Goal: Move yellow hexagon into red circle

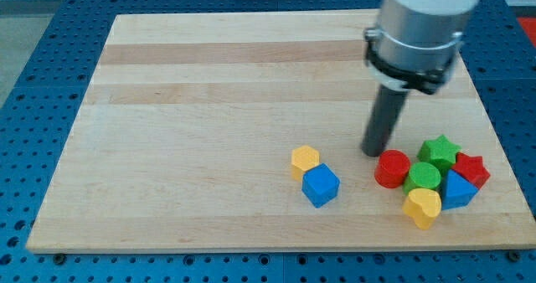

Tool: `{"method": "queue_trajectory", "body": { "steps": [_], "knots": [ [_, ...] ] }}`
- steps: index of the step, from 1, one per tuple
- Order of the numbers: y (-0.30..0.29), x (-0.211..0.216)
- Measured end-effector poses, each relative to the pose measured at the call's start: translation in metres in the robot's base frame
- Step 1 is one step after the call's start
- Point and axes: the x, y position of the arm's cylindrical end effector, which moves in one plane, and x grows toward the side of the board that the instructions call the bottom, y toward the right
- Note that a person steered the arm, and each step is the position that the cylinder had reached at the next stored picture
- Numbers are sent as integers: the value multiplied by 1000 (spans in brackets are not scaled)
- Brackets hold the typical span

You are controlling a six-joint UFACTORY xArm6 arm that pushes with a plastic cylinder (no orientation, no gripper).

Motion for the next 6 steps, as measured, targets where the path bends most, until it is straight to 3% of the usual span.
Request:
{"method": "queue_trajectory", "body": {
  "steps": [1,2,3,5,6],
  "knots": [
    [-59,-26],
    [-128,-14],
    [-101,25],
    [-8,31],
    [-21,30]
  ]
}}
